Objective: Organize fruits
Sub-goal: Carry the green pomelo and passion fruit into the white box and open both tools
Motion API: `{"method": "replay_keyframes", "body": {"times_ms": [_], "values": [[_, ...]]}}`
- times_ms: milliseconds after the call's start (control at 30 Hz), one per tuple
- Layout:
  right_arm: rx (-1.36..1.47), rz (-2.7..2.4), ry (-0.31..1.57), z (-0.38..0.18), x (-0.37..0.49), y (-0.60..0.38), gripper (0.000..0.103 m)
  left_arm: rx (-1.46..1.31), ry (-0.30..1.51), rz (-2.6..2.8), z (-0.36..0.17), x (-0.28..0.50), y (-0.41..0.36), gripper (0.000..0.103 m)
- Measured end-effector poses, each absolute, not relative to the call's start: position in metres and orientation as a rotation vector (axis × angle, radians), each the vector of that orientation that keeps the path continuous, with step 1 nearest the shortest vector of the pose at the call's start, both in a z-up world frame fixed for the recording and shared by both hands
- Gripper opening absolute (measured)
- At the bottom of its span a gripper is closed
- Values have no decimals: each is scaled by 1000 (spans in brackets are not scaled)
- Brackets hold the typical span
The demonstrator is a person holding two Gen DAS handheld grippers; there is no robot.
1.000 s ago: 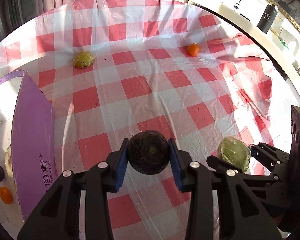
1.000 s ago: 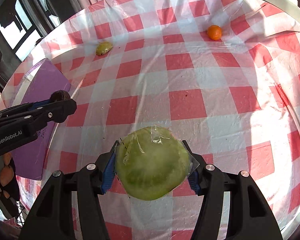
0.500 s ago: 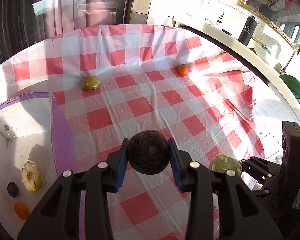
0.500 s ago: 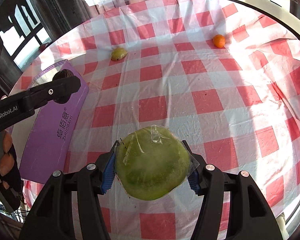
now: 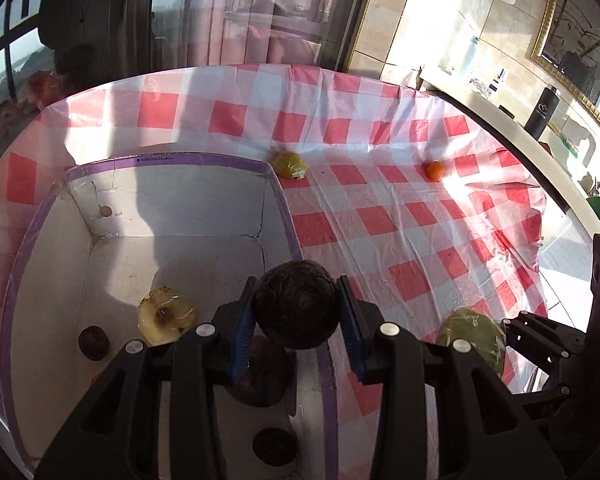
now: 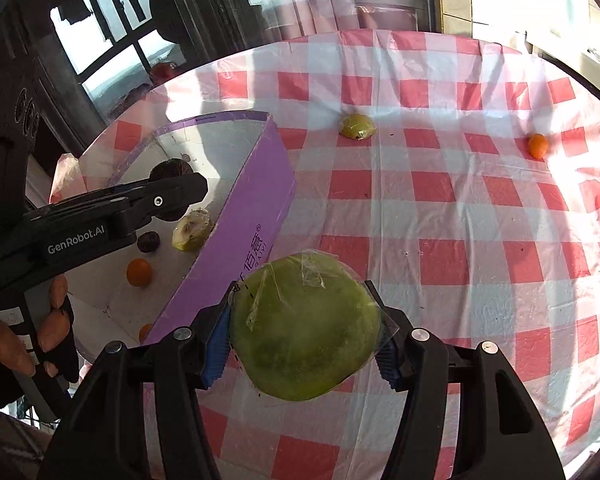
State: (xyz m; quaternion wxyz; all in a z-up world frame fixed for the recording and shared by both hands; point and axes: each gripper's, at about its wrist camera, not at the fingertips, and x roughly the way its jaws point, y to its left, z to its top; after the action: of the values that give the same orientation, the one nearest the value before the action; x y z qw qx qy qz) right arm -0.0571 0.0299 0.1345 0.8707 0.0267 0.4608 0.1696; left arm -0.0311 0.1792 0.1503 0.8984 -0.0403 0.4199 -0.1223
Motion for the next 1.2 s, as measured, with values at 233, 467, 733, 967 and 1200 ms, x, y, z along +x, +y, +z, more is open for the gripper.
{"method": "replay_keyframes", "body": {"times_ms": [233, 467, 733, 967, 1200], "values": [[-79, 537, 941, 143, -53, 101, 58, -111, 920, -35, 138, -32, 251, 39], [-155, 623, 966, 134, -47, 143, 58, -127, 1020, 105, 117, -37, 298, 39], [-320, 700, 1002, 111, -54, 190, 58, -77, 1089, 167, 97, -42, 309, 39], [-362, 683, 1021, 96, -55, 202, 58, -64, 1108, 159, 87, -46, 311, 39], [-378, 659, 1023, 92, -55, 205, 59, -88, 1116, 158, 83, -48, 317, 40]]}}
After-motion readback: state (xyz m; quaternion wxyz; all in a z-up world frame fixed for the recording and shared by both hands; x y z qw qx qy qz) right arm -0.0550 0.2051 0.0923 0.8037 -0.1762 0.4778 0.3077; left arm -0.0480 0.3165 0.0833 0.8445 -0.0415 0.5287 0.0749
